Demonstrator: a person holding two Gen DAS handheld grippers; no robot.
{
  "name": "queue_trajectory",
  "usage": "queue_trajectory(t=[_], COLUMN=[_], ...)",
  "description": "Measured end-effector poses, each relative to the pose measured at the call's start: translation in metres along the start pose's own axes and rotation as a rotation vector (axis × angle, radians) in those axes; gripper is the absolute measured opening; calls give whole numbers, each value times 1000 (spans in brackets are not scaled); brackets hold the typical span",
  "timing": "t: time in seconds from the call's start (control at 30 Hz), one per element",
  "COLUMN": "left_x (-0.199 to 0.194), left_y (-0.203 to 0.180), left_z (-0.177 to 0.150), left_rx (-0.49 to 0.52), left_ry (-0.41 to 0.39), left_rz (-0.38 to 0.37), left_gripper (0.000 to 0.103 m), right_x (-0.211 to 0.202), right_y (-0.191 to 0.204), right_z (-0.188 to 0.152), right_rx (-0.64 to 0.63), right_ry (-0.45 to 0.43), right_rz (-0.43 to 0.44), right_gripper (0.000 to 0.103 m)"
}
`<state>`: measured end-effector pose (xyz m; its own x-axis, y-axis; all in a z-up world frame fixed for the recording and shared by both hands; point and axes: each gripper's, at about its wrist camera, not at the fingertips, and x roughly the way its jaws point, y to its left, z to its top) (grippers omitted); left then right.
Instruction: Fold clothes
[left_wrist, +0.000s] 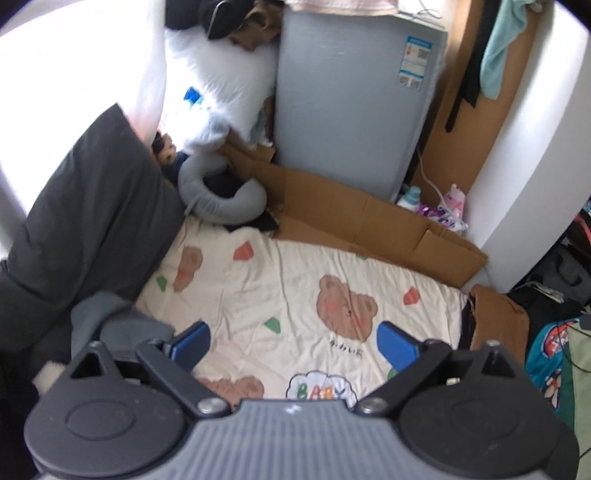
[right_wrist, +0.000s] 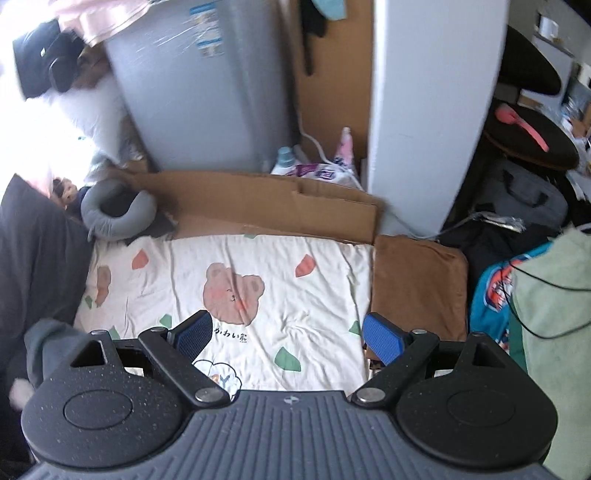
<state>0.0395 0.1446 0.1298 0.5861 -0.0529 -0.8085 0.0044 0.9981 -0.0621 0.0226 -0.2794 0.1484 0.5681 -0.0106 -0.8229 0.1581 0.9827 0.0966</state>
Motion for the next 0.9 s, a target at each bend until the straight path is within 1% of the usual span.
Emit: queue_trajectory(t=[0.17, 0.33, 0.4, 0.5, 0.6, 0.67, 0.8, 0.9], left_x=[4, 9, 11, 17, 26, 33, 42, 49], left_y=[17, 15, 12, 7, 3, 2, 1, -1], left_z=[-17, -30, -35, -46, -55, -59, -64, -66], left_rx=[-42, -46, -58, -70, -72, -89, -117, -117], left_ry=[11, 7, 6, 7, 21, 40, 57, 70], left_rz=[44, 44, 40, 57, 50, 47, 57, 64], left_gripper=[98, 98, 98, 98, 98, 98, 98, 98], right_x=[21, 40, 42, 45, 52, 56, 67, 76], right_y=[22, 32, 32, 29, 25, 25, 24, 27], right_z=[-9, -19, -23, -29, -34, -38, -43, -46], right_rx=[-29, -16, -1, 15, 23, 19, 21, 13], right_ry=[35, 61, 49, 35, 50, 62, 80, 94], right_rz=[13, 36, 40, 16, 38, 38, 44, 53], right_gripper=[93, 92, 92, 92, 92, 93, 93, 93])
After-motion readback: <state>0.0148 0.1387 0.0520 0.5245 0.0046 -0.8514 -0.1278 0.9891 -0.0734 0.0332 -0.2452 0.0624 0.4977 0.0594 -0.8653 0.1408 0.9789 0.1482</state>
